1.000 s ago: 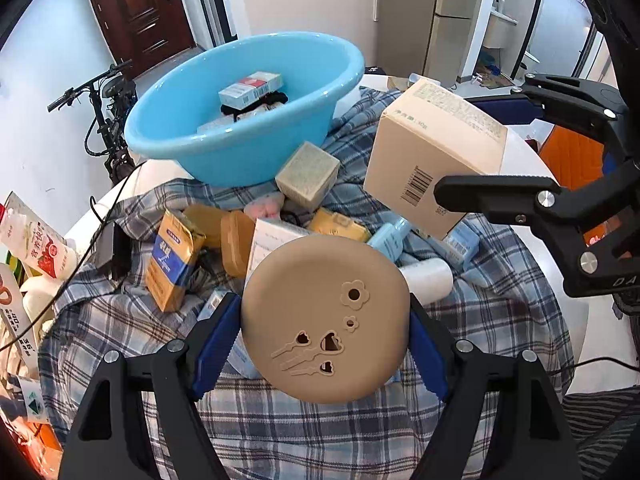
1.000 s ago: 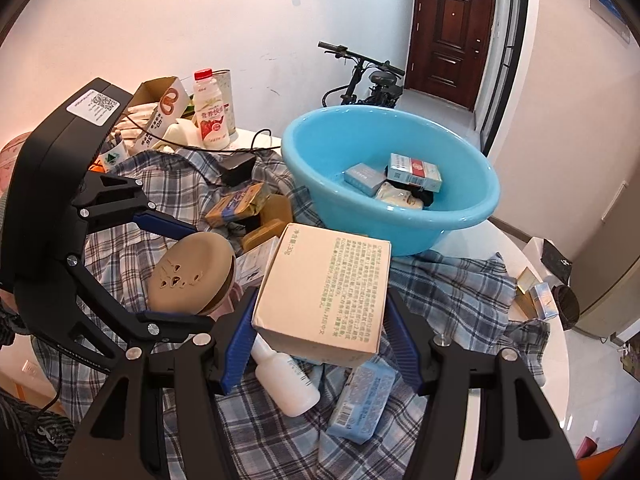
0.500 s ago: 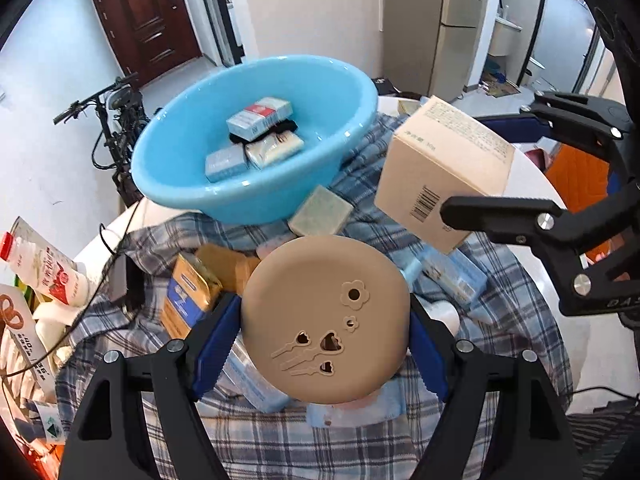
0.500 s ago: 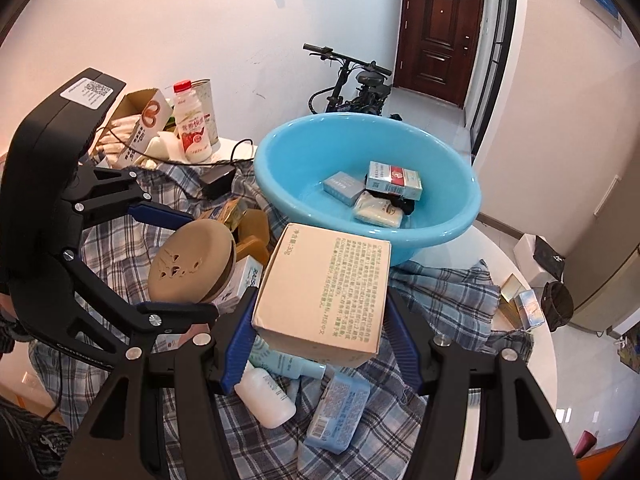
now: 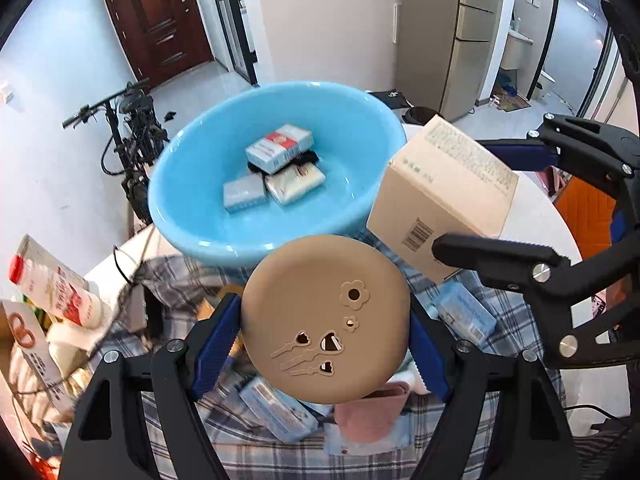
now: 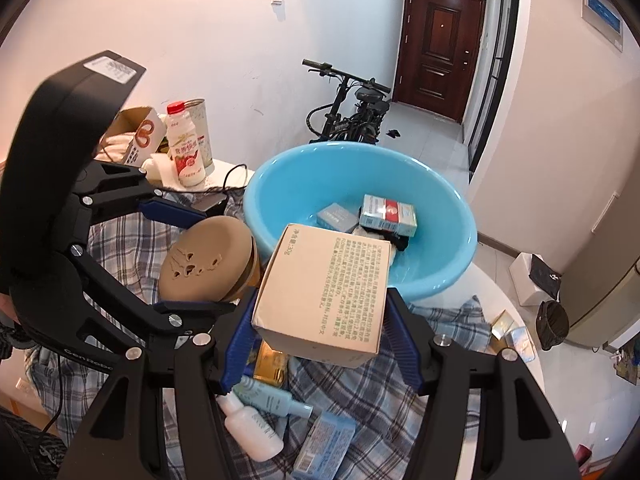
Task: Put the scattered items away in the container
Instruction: 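Carry the wooden disc and cardboard box over the blue basin with both tools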
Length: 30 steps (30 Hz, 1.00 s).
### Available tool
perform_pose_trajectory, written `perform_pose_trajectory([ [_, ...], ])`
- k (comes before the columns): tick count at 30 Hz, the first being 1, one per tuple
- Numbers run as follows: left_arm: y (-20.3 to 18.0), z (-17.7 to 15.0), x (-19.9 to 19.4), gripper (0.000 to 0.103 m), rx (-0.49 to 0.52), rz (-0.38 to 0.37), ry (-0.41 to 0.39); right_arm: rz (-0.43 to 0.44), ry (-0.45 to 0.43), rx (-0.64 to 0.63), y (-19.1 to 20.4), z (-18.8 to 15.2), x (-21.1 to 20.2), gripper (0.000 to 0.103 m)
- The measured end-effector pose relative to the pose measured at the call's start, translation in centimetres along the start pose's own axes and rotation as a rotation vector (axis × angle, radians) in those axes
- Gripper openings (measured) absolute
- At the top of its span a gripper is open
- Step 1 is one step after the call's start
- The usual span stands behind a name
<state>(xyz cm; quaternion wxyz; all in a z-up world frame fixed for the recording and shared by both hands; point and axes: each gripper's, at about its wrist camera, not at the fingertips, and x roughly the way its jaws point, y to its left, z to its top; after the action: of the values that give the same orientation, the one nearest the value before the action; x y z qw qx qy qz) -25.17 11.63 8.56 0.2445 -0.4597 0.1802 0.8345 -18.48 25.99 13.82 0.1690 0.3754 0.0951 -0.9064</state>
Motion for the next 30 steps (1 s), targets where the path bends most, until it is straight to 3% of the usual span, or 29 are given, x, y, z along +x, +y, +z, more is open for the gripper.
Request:
perform_pose_trajectory([
  [30,5.8,6.8,3.8,0.081,-0.133,0.026,-0.021,-0.046,-0.001,0.104,-5.1,4.5,4.5,0.06],
])
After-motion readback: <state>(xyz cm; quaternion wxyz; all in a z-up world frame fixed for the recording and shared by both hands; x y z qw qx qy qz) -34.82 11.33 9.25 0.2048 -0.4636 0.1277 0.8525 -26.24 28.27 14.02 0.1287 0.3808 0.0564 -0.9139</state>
